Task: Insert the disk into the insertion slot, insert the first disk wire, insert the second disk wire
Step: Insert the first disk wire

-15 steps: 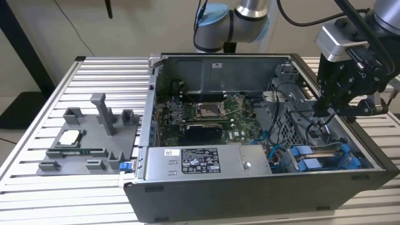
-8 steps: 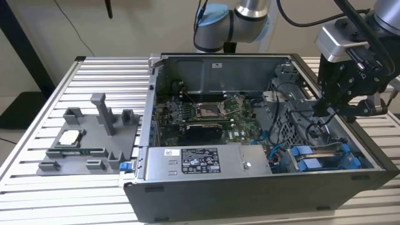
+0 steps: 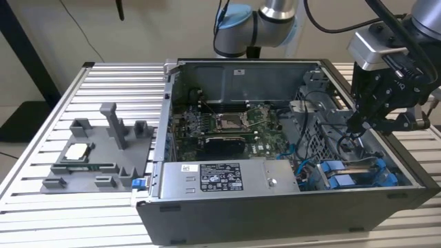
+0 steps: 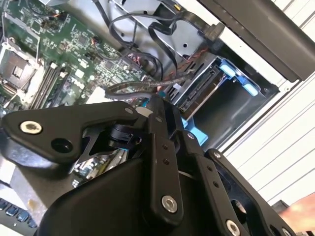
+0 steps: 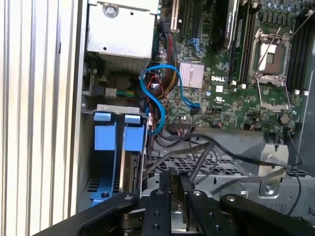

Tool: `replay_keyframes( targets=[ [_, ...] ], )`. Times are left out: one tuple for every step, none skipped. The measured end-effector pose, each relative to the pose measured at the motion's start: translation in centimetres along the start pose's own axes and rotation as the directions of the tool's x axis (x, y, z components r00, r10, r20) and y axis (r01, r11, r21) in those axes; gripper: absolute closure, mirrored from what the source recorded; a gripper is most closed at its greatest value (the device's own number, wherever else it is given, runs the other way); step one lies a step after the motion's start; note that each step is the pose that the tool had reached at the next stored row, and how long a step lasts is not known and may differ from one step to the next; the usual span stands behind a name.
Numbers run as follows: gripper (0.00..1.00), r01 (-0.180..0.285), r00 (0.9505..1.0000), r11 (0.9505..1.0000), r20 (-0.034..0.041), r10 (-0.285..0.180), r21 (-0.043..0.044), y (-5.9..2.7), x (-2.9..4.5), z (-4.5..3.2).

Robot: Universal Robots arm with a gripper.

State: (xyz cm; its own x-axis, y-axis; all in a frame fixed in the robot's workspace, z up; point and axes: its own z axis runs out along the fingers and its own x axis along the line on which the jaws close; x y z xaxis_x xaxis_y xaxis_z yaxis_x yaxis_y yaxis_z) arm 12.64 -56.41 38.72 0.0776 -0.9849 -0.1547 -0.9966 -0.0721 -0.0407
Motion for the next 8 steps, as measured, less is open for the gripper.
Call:
replay_keyframes(
  targets=[
    [0.81, 0.000, 1.0000, 1.0000, -0.0042, 0.000, -0.0003, -0.04, 0.04, 0.05],
    [0.81, 0.000, 1.0000, 1.0000, -0.0063, 0.000, -0.0005, -0.10, 0.09, 0.11],
    [0.81, 0.000, 1.0000, 1.0000, -0.0075, 0.000, -0.0006, -0.19, 0.14, 0.19],
    [0.81, 0.000, 1.0000, 1.0000, -0.0079, 0.000, -0.0006, -0.31, 0.21, 0.29],
    [0.81, 0.000, 1.0000, 1.0000, -0.0081, 0.000, -0.0007, -0.44, 0.27, 0.39],
    [0.81, 0.000, 1.0000, 1.0000, -0.0084, 0.000, -0.0007, -0.57, 0.32, 0.49],
    [0.81, 0.000, 1.0000, 1.0000, -0.0088, 0.000, -0.0007, -0.71, 0.38, 0.59],
    [0.81, 0.000, 1.0000, 1.0000, -0.0091, 0.000, -0.0007, -0.84, 0.44, 0.70]
  ],
)
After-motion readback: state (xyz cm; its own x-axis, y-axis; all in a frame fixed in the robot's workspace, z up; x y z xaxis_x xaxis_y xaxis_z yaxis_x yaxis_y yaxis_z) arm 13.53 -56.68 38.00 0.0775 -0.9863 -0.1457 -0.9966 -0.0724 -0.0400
